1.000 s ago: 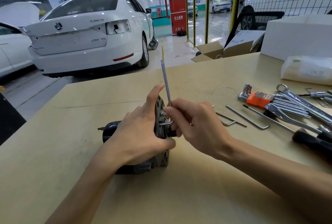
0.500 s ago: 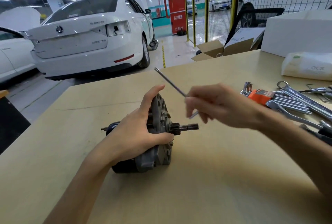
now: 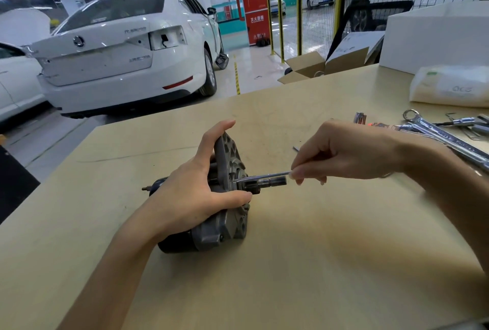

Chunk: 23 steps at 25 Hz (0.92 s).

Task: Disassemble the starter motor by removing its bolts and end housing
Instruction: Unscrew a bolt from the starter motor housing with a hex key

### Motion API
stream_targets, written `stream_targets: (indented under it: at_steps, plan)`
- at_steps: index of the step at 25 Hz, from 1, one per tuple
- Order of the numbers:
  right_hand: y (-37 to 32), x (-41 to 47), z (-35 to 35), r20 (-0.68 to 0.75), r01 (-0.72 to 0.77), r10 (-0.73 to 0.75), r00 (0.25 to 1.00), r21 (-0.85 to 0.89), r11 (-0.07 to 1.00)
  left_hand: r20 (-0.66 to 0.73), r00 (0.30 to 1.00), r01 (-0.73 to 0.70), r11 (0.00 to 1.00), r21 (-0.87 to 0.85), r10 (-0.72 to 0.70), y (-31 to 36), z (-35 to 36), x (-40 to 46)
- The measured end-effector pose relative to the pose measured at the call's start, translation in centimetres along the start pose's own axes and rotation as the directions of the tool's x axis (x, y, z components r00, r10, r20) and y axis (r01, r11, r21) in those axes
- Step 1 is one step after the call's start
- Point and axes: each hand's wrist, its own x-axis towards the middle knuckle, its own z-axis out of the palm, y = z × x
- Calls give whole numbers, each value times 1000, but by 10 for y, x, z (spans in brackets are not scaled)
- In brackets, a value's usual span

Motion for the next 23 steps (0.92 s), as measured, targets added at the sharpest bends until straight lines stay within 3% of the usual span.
stream_targets:
  at_steps: [4, 12, 15, 19, 23]
  plan:
    - [-3, 0, 0, -1, 18, -18, 1000, 51, 999, 7, 1000, -3, 1000, 2, 3, 0, 0, 0]
    - [-4, 3, 5, -22, 19, -20, 1000, -16, 1000, 5, 1000, -3, 1000, 14, 3, 0, -1, 0]
    - [-5, 4, 6, -108, 52, -55, 993, -28, 998, -30, 999, -9, 999, 43, 11, 0, 2, 1]
    - [-5, 5, 9, -307, 126, -173, 936, -169, 978, -134, 988, -50, 981, 185, 75, 7, 13, 10]
    - [-1, 13, 18, -358, 80, -191, 914, -303, 950, -93, 996, 8, 969, 246, 15, 14, 16, 21]
